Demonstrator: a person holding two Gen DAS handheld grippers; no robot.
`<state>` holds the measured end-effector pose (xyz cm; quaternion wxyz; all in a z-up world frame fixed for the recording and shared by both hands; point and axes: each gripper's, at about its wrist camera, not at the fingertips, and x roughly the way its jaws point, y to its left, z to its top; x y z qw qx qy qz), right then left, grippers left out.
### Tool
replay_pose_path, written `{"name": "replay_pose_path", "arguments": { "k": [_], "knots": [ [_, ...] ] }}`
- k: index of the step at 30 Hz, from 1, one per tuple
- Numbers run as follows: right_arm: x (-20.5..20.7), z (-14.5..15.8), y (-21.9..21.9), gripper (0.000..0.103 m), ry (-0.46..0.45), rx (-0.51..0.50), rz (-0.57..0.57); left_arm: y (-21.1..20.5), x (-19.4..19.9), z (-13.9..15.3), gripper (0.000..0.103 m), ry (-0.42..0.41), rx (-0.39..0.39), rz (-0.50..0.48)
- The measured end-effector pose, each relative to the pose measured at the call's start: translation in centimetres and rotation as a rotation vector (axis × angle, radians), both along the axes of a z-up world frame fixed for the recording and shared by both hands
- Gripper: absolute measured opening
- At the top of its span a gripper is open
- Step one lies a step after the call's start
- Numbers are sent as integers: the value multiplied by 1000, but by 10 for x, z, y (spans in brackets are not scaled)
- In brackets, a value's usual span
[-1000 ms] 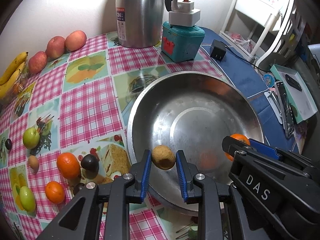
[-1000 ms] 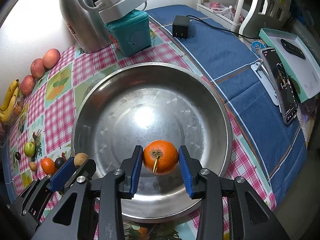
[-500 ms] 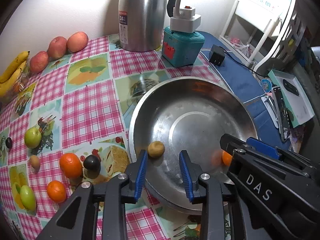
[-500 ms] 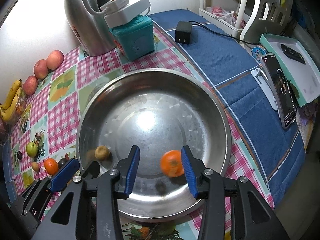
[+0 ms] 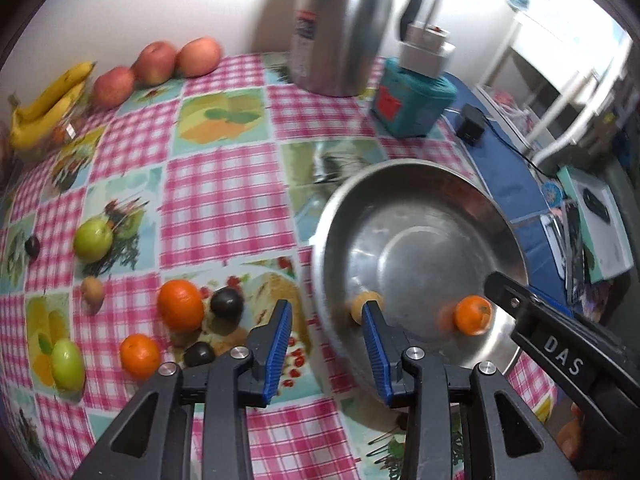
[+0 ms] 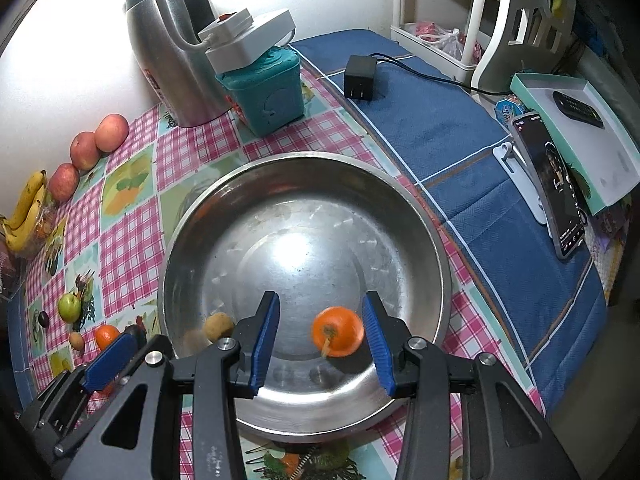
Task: Organize fruits
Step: 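Withdraw both grippers from the steel bowl back toward the fruit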
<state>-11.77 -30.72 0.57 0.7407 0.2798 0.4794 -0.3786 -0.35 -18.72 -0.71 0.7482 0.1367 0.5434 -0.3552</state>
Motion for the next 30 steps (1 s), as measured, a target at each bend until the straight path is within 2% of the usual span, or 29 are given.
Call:
{"name": "replay_pose_path", "arguments": {
  "k": [7, 14, 23, 30],
  "knots": [
    [5, 0, 7, 44, 6, 0, 29, 36, 28, 4, 40, 25, 23, 164],
    [24, 2, 28, 44, 15, -10, 117, 79, 54, 13, 40, 27, 25, 310],
    [48, 12, 67, 44, 25, -64, 256, 114, 72, 18, 40, 32, 31, 397],
    [57, 19, 86, 44, 23, -99, 312, 128, 76, 23, 40, 26, 24, 424]
  ]
}}
